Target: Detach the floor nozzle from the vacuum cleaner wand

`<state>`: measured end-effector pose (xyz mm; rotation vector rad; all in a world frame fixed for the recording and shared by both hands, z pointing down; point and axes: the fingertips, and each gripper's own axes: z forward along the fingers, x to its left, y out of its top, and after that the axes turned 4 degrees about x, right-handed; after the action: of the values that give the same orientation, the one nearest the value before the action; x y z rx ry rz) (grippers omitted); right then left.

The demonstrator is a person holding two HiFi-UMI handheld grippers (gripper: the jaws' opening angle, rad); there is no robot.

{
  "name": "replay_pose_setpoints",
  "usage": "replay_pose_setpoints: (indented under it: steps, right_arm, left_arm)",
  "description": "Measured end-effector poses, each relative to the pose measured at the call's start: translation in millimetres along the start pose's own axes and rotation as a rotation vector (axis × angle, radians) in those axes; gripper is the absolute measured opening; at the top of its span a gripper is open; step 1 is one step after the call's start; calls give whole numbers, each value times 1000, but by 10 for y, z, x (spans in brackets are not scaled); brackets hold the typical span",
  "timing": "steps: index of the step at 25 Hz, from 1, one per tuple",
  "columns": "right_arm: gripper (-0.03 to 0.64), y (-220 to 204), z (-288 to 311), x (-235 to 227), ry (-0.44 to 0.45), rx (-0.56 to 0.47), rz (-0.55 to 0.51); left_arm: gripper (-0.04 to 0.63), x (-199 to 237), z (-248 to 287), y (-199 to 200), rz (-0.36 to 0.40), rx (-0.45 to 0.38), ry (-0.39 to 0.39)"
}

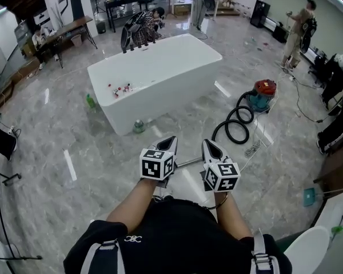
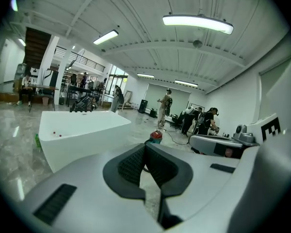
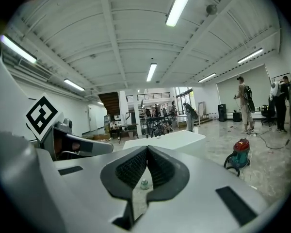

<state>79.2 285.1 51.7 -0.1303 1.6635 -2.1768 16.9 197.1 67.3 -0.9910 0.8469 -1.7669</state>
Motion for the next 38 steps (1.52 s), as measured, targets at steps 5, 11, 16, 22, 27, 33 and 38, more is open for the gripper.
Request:
replay_pose_setpoints:
  steps: [5, 11, 16, 22, 27, 33, 38]
  right_arm:
    - [14, 156, 537, -92, 16, 24, -6]
    - [14, 295, 1211, -118, 32, 56, -30]
    - [14, 317, 1695, -96, 44, 98, -50]
    - [14, 334, 2059, -82, 62, 140, -72]
    - [14, 198, 2342, -60, 90, 187, -59]
    - [14, 49, 2705, 22, 195, 239, -66]
    - [15, 39, 2933, 97, 288, 273, -98]
  left_arm:
    - [6, 396, 324, 236, -31, 10, 11]
    - [6, 973, 661, 514, -69, 6, 36]
    - [6, 1333, 875, 634, -77, 10, 37]
    - [6, 1655, 1118, 739, -112, 22, 42]
    - [6, 1857, 1238, 660, -131, 43, 59]
    - [6, 2175, 1319, 554, -183, 49, 147]
    - [6, 2346, 1289, 523, -236, 43, 236]
